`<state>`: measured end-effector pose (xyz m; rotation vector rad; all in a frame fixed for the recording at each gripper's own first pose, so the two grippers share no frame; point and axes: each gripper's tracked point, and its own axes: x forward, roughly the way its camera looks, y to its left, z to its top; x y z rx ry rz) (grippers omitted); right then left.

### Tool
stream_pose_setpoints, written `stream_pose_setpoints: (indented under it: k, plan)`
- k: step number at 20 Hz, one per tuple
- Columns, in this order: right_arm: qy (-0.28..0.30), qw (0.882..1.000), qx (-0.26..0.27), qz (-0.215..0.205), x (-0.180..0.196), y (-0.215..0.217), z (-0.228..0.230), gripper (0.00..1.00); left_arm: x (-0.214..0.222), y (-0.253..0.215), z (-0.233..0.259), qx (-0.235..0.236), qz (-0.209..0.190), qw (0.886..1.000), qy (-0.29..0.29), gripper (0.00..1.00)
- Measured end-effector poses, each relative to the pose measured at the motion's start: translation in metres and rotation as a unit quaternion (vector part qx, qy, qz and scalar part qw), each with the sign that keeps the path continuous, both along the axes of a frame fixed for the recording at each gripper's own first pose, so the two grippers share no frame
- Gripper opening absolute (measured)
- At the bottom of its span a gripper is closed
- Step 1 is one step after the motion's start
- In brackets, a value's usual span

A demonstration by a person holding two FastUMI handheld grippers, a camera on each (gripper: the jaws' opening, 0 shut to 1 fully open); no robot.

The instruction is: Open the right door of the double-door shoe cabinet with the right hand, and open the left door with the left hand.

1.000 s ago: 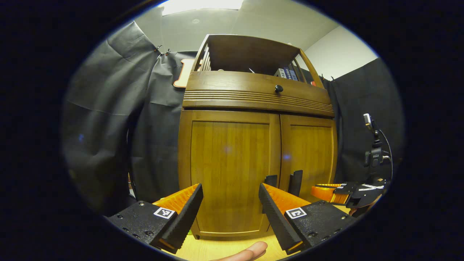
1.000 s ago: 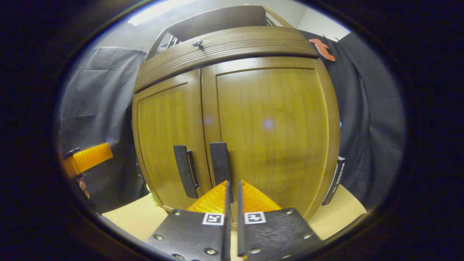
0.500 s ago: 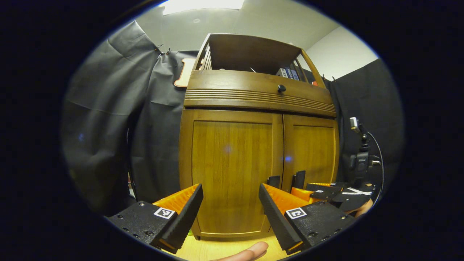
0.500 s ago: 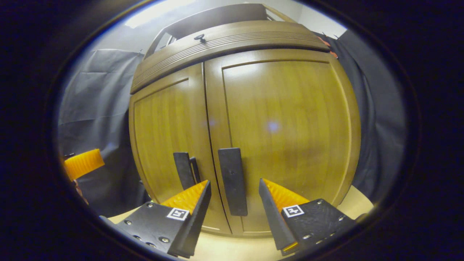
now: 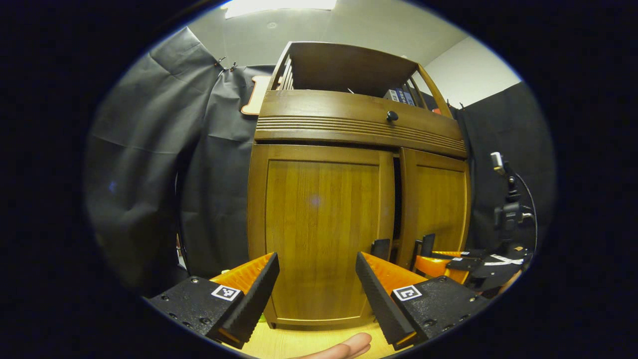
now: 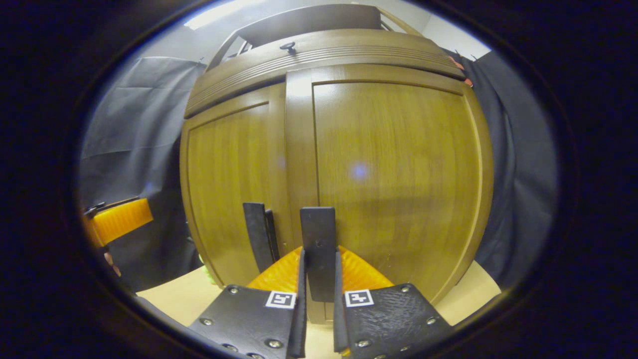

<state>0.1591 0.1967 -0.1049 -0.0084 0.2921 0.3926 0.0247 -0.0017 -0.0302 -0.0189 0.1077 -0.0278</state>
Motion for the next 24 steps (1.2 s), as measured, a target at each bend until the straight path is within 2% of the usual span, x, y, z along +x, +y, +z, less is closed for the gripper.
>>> stream_pose_setpoints:
  k: [6, 12, 16, 17, 18, 19, 21, 22, 24]
  plan:
    - [0.015, 0.999, 0.033, 0.033, -0.035, -0.023, 0.007, 0.22, 0.002, 0.001, -0.004, 0.002, 0.002, 1.000, 0.005, 0.92]
    - [0.015, 0.997, 0.039, 0.057, -0.066, -0.050, 0.021, 0.22, 0.002, -0.002, -0.007, 0.003, -0.002, 1.000, 0.009, 0.92]
    - [0.002, 0.998, 0.029, 0.052, -0.092, -0.083, 0.028, 0.21, 0.000, -0.005, -0.006, 0.003, -0.003, 1.000, 0.007, 0.92]
    - [0.001, 0.997, 0.037, 0.063, -0.100, -0.085, 0.030, 0.21, 0.001, -0.006, -0.006, 0.005, -0.005, 1.000, 0.006, 0.95]
    - [-0.009, 0.999, 0.037, 0.031, -0.095, -0.096, 0.030, 0.21, 0.000, -0.009, -0.006, 0.007, -0.007, 1.000, 0.006, 0.95]
    - [-0.022, 1.000, 0.018, -0.002, -0.090, -0.120, 0.035, 0.01, 0.000, -0.011, -0.006, 0.009, -0.009, 1.000, 0.005, 0.95]
    - [-0.015, 0.999, 0.035, -0.027, -0.091, -0.157, 0.038, 0.01, -0.001, -0.018, -0.008, 0.015, -0.019, 1.000, 0.005, 0.95]
    - [-0.010, 0.998, 0.055, -0.012, -0.093, -0.153, 0.038, 0.02, -0.001, -0.021, -0.008, 0.016, -0.026, 1.000, 0.006, 0.95]
    - [-0.022, 0.999, 0.047, -0.018, -0.085, -0.158, 0.036, 0.01, -0.001, -0.022, -0.009, 0.016, -0.027, 0.999, 0.005, 0.92]
